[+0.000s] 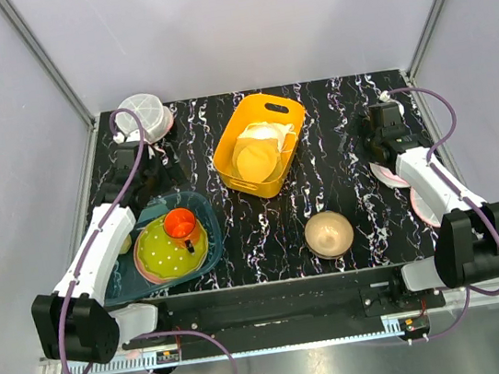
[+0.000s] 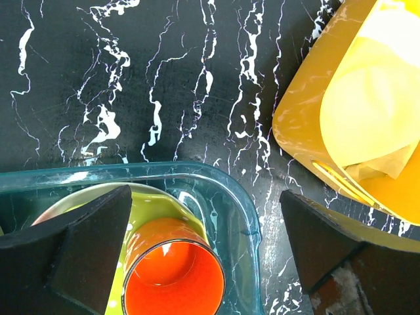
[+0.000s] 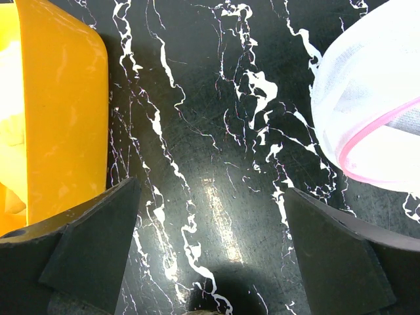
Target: Unzip the laundry bag and remove the bra
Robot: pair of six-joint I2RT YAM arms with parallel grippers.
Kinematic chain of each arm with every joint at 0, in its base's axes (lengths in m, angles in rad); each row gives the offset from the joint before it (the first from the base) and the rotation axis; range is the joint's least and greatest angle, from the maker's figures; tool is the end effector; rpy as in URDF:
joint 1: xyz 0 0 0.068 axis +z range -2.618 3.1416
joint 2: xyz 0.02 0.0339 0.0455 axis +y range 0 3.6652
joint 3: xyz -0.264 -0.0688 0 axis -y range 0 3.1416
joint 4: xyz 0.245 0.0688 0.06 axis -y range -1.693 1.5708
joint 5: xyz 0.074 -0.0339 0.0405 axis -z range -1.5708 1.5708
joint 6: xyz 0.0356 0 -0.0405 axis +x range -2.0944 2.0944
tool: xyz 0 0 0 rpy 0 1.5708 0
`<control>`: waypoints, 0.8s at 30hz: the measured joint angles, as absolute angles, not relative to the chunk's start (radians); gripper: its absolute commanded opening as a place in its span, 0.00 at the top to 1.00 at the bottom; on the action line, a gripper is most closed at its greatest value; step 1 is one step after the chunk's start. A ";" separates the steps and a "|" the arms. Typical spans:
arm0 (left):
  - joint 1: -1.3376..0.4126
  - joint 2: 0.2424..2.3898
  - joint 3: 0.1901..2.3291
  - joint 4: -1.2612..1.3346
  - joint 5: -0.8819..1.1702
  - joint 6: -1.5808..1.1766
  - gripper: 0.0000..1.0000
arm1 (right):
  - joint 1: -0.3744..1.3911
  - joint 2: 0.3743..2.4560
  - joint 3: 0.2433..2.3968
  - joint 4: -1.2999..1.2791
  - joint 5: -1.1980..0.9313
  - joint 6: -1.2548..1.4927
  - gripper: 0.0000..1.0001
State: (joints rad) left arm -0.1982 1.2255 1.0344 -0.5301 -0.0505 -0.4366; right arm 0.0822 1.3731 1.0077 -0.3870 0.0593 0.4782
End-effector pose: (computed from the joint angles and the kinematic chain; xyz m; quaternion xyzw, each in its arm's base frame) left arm 0.2600 -0.0504 0.3020 -0.1186 0.9031 -0.1067 0.3986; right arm 0.2975 0.0224 0.2660 0.1920 0.8968 0.0838 0.3897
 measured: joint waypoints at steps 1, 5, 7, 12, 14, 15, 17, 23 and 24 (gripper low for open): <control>-0.197 1.225 1.034 -0.529 -0.052 -0.436 0.01 | 0.082 1.373 1.008 -0.387 0.059 0.477 0.01; -0.194 1.225 1.034 -0.530 -0.067 -0.437 0.01 | 0.082 1.373 1.008 -0.386 0.059 0.476 0.00; -0.187 1.225 1.034 -0.531 -0.081 -0.437 0.01 | 0.082 1.373 1.008 -0.386 0.058 0.476 0.00; -0.157 1.225 1.053 -0.545 -0.179 -0.441 0.01 | 0.082 1.373 1.008 -0.386 0.029 0.475 0.00; -0.151 1.225 1.066 -0.546 -0.220 -0.439 0.01 | 0.082 1.374 1.011 -0.386 0.007 0.475 0.00; -0.149 1.226 1.078 -0.544 -0.241 -0.434 0.01 | 0.082 1.375 1.013 -0.386 -0.004 0.475 0.00; -0.141 1.234 1.108 -0.539 -0.279 -0.426 0.01 | 0.082 1.377 1.020 -0.386 -0.020 0.476 0.00; -0.028 1.458 1.378 -0.522 -0.260 -0.463 0.01 | 0.082 1.402 1.068 -0.395 -0.074 0.468 0.00; -0.013 1.508 1.417 -0.515 -0.258 -0.470 0.01 | 0.082 1.409 1.079 -0.394 -0.078 0.468 0.00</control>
State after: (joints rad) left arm -0.0132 1.5082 1.4170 -0.5152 -0.2577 -0.4698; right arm 0.0818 1.4090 1.0790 -0.3943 -0.0780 0.4679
